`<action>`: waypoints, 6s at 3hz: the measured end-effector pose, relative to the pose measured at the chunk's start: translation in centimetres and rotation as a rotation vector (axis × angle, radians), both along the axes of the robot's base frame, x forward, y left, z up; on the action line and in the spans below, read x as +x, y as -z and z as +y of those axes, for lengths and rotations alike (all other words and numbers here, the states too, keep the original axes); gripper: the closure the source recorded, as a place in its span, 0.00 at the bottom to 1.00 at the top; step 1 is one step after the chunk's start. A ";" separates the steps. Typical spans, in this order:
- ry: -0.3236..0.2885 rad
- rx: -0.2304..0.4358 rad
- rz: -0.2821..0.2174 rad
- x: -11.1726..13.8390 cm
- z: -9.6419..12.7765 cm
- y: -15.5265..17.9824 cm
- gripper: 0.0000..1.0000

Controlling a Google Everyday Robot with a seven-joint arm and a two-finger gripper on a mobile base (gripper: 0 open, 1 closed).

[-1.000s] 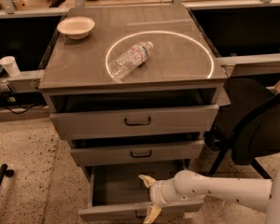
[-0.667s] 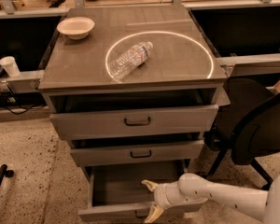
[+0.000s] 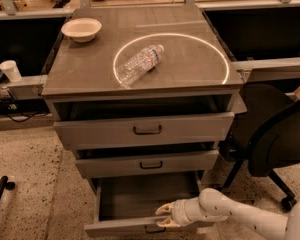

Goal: Close bottom drawer

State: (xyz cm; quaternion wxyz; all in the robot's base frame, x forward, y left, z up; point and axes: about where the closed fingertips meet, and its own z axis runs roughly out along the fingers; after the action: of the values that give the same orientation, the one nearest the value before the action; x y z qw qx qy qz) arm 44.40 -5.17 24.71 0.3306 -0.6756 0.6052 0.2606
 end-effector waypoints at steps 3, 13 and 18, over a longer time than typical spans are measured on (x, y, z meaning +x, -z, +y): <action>-0.053 0.019 0.114 -3.3 -0.6 5.3 1.00; 0.206 0.051 0.021 3.9 -1.4 9.5 1.00; 0.283 0.219 -0.149 10.4 0.3 9.9 1.00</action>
Offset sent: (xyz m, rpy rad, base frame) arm -0.0258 -0.0080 -0.0599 0.0259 0.1159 0.0723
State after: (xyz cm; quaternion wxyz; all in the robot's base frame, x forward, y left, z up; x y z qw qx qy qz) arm 54.83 -4.88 14.78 0.4792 -0.5612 0.6362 0.2252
